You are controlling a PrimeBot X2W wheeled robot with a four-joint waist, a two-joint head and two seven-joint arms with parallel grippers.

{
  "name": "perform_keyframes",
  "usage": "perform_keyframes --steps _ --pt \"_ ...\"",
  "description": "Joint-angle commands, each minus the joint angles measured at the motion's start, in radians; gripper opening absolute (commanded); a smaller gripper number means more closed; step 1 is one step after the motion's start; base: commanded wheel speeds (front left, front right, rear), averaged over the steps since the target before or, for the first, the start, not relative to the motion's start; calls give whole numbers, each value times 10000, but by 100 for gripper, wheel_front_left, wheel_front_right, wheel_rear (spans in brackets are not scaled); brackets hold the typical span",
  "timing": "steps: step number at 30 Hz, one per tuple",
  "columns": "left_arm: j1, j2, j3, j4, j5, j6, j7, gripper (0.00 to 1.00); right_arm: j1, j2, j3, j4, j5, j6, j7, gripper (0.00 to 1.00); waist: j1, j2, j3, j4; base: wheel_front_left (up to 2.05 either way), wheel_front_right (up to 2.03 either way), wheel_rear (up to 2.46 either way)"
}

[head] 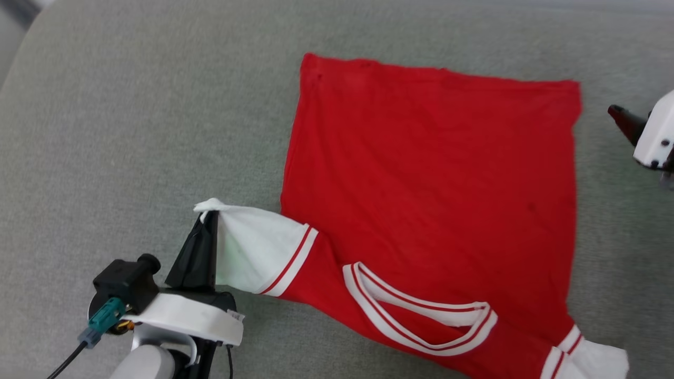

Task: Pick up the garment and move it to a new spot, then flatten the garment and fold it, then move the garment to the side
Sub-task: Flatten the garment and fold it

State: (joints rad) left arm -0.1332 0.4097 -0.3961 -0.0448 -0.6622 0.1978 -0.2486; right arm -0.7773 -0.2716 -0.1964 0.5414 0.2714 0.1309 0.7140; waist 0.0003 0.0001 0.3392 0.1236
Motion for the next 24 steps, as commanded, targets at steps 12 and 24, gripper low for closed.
perform_keyframes --steps 12,24 --pt "-824 -355 -53 -134 557 -240 -140 0 -1525 299 -208 2363 -877 -3 1604 100 -3 -1 1691 1017 0 0 0" --pt "-631 -428 -165 209 815 -172 -157 0 -1816 -181 63 2334 -1243 -5 1212 0 -3 -1 865 947 0 0 0"
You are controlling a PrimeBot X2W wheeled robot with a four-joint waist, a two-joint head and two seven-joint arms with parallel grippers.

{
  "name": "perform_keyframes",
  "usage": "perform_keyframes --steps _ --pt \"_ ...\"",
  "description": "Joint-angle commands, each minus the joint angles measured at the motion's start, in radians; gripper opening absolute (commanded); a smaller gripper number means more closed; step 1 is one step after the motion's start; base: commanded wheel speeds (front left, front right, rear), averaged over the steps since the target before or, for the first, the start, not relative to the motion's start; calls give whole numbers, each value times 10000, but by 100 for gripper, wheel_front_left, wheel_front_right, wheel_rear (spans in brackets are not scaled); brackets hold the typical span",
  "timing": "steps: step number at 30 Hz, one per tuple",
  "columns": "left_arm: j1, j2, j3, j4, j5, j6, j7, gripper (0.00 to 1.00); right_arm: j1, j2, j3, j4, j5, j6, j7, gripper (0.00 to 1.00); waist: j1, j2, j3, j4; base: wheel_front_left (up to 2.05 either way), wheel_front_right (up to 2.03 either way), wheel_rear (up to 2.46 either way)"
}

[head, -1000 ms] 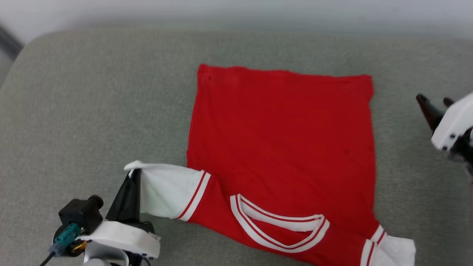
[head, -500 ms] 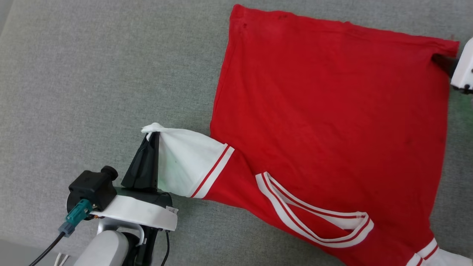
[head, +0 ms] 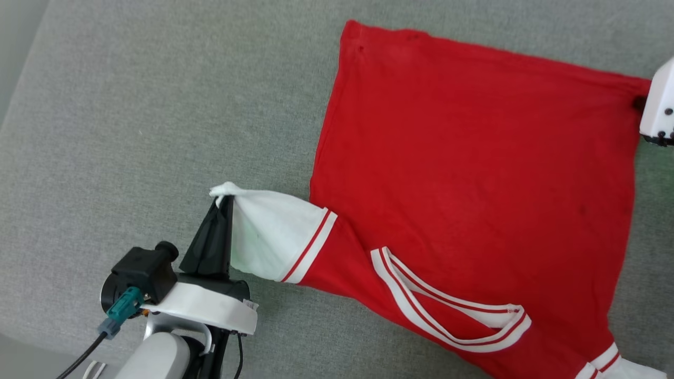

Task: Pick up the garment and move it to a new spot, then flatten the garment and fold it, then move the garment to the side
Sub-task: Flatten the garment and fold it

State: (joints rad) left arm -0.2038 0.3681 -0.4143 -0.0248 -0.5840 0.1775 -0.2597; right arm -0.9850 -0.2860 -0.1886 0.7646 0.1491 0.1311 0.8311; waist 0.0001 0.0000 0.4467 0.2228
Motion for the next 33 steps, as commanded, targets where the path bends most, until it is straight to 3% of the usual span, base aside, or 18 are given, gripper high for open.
perform_keyframes --steps 1,9,18,26,31,32,33 --pt "127 -19 -15 69 19 40 -33 0 241 -170 31 21 12 -7 -54 0 -1 0 -388 -56 0 0 0" --pt "992 133 -61 509 -141 337 167 0 1586 -900 761 -1079 815 -7 -379 0 -1 0 -2326 -579 0 0 0" --pt "2416 583 156 440 -374 969 644 0 6023 -1299 819 -3714 1726 -7 425 0 -1 0 -4251 -1655 0 0 0" --pt "3186 839 298 225 -611 1267 893 0 10686 -400 -221 -5918 2093 -7 1308 0 -1 0 -4765 -2253 0 0 0" --pt "3211 853 266 214 -650 1303 1000 0 12008 601 -451 -6342 2239 -7 1582 0 -1 0 -4733 -2507 0 0 0" --pt "3184 851 249 216 -652 1298 1025 0 12084 726 -472 -6405 2289 -7 1515 16 -1 0 -4718 -2538 0 0 0" --pt "3182 862 251 224 -673 1301 1036 0 12071 852 -499 -6463 2307 -7 1388 100 -1 0 -4707 -2595 0 0 0"
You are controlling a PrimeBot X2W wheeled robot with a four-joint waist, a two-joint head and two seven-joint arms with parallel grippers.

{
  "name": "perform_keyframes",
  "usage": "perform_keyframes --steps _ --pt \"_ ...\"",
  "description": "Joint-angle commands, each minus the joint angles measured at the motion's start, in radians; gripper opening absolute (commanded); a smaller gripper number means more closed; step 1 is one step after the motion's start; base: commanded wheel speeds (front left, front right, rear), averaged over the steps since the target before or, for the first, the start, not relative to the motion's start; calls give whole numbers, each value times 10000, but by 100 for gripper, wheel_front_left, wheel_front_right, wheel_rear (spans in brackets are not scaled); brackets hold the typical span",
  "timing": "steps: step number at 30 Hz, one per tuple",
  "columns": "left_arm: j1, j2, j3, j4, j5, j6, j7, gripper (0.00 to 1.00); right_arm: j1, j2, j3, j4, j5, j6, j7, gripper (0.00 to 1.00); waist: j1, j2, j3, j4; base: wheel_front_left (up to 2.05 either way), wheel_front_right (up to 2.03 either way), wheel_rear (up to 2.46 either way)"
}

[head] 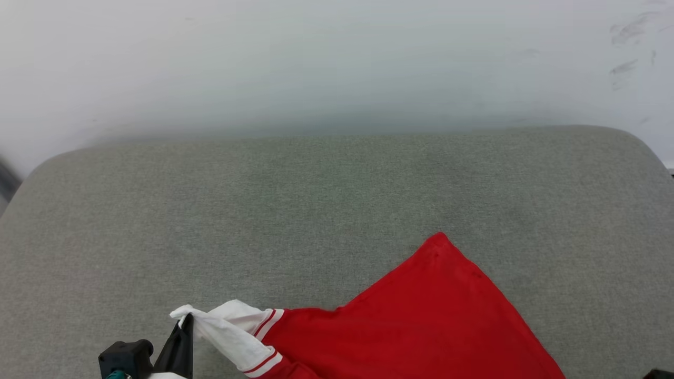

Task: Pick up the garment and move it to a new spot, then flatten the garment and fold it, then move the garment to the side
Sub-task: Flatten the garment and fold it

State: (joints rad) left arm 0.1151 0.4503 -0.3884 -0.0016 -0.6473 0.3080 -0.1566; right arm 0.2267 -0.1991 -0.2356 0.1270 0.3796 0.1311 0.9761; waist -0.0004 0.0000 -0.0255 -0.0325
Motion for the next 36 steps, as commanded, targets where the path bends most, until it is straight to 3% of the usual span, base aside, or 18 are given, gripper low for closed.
perform_keyframes --steps 1,14,17,20,29,36 --pt "-16 54 -16 -8 -52 -10 23 0 -68 40 -35 -152 7 -7 -233 100 4 0 23 -70 0 0 0" --pt "-724 70 -98 -164 97 -155 66 0 -2470 412 -118 -313 -614 -5 -5882 100 4 0 923 100 0 0 0" --pt "-1048 32 -100 -203 136 -219 21 0 -3303 317 342 64 -491 -7 -6305 100 4 0 1374 240 0 0 0" --pt "-1377 -3 -115 -234 218 -270 -56 0 -4264 95 1063 498 -295 -7 -5772 100 4 0 1780 371 0 0 0" --pt "-2342 -283 -350 -148 383 -574 -272 0 -6848 -781 3339 1550 33 -7 -2426 100 4 0 2819 1011 0 0 0" --pt "-3127 -573 -545 101 511 -892 -509 0 -8288 -1116 4336 2585 227 -7 -1173 100 4 0 3719 1510 0 0 0"
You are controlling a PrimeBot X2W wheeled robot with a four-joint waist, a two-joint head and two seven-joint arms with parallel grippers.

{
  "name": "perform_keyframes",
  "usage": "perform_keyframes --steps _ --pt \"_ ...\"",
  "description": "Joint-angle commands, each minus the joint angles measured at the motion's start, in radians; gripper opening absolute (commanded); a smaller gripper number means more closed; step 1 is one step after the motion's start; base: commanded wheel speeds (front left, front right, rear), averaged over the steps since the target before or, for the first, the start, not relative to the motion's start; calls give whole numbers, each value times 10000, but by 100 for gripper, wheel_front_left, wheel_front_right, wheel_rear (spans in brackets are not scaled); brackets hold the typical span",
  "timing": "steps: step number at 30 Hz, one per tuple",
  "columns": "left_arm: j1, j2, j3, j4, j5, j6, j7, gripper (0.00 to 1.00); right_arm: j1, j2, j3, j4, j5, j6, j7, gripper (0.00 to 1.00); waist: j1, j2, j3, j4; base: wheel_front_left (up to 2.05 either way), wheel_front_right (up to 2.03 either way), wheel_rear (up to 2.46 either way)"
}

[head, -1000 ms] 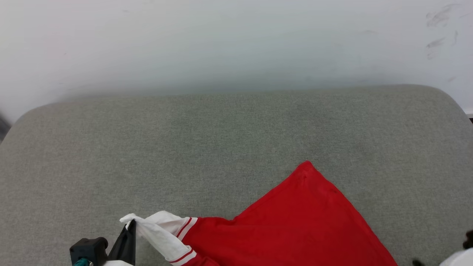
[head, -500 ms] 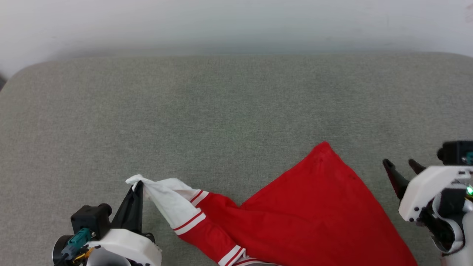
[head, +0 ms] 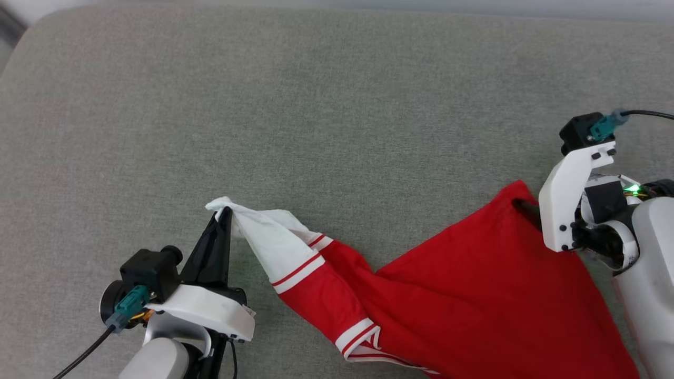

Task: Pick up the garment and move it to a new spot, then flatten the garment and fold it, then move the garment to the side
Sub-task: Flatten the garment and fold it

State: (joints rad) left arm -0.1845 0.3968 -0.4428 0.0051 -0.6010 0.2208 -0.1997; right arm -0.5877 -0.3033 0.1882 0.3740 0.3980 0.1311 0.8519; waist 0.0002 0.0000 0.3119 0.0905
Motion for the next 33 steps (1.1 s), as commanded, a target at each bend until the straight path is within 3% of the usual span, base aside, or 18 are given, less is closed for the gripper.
perform_keyframes --steps 1,5,6,7,19,29,33 --pt "-203 -85 -22 88 61 -69 -97 0 -237 -45 252 318 145 -5 208 100 -2 0 417 320 0 0 0" --pt "-356 -197 -70 303 69 -153 -202 0 -77 196 790 1247 510 -2 941 100 -2 0 529 420 0 0 0" --pt "-372 -227 -84 347 63 -172 -235 0 -41 264 903 1399 569 10 1029 40 -2 0 524 430 0 0 0" --pt "-385 -253 -91 388 50 -164 -248 0 -8 297 1001 1529 616 10 1137 1 -2 0 518 433 0 0 0" --pt "-454 -238 -147 908 -54 -334 -297 0 -354 -112 1201 1498 1156 8 484 0 -2 0 -282 332 0 0 0" --pt "-1003 241 128 1062 -159 -526 -61 0 -453 -343 477 1536 1067 5 -1394 0 -2 0 -2160 -210 0 0 0" --pt "-1780 340 615 1071 -669 -684 240 0 -804 -217 123 1610 739 -5 -2192 0 -2 0 -2723 -588 0 0 0"
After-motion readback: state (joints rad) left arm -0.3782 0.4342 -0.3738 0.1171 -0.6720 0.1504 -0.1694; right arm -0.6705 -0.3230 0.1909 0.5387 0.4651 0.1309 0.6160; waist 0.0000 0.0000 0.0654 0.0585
